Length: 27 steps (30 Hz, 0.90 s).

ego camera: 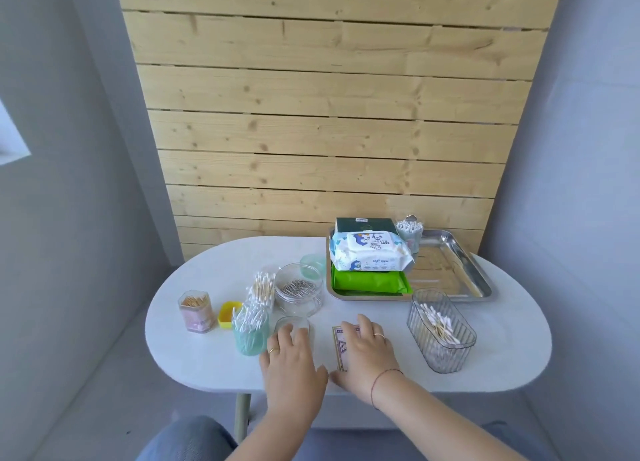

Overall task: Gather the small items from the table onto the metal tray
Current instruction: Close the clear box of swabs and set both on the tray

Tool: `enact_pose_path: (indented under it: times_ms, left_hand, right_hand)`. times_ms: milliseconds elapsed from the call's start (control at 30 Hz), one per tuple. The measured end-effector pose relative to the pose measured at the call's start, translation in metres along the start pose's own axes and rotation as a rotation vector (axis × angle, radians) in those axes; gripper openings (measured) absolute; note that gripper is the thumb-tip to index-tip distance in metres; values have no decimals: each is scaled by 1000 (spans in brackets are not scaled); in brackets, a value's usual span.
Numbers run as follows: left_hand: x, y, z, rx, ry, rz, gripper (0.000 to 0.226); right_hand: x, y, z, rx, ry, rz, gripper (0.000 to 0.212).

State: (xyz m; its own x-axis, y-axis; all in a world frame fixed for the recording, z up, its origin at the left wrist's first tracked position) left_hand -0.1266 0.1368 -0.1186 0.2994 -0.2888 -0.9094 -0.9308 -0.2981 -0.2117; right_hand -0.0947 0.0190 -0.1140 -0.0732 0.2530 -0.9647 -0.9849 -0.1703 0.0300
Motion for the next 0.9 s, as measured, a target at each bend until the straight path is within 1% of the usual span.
enact_pose_path:
  times_ms: [67,133,200,267,333,400,500,600,633,667,733,767,833,900]
  left_hand:
    - [6,4,4,-18,4,-38,55]
    - [13,4,6,34,-25,-61,47]
    - [18,2,7,64,-39,-80,41]
    - [17,2,7,68,-21,-88,41]
    - [20,3,11,35,-24,-103,44]
    - [17,5,9,4,22,-131,43]
    - [2,8,4,-101,261,-117,30]
    - [-19,15,-6,-223,759,-110,27]
    - [-27,18,-10,-259,911,-121,25]
    - [-32,19,-18,-302,1061,-94,24]
    - [-31,16,-40,-398,1328,45,23]
    - [-28,16,-56,-436,1425,142,22]
    - [-21,15,-89,-501,1581,320,23]
    - [-15,16,-122,-546,1677,476,23]
  right_hand:
    - [1,-1,3,6,-19,-19,71]
    - [2,-2,4,8,-35,-26,68]
    - [1,-3,3,6,-43,-32,69]
    - [2,-4,1,3,-44,-29,72]
    - [2,-4,-1,1,-51,-24,76]
    - [-1,-3,-2,-7,-73,-25,77]
    - [-12,1,0,-48,-191,-84,71]
    - [-32,11,-3,-82,-505,-264,61]
    - [-40,16,-5,-63,-628,-310,63]
    - [-48,20,-12,-22,-751,-342,67]
    - [-59,24,-28,101,-954,-376,73]
    - [-66,25,-40,167,-1029,-387,69]
    - [-83,23,-60,246,-1154,-411,54]
    - [-100,20,-83,287,-1174,-470,43]
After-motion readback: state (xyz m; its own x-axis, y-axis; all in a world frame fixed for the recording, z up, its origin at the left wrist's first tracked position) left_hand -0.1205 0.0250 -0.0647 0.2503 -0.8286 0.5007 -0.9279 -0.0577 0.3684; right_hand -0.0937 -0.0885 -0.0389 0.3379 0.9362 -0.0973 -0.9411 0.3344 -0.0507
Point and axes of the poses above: each hand's wrist, its own y-axis away from the middle knuckle, its own x-axis out of the palm, z = x × y, the point moved 5 cm from there along -y, towards the middle knuckle, and after that the axes turned 9 degrees about -z, right-handed, at the moved point
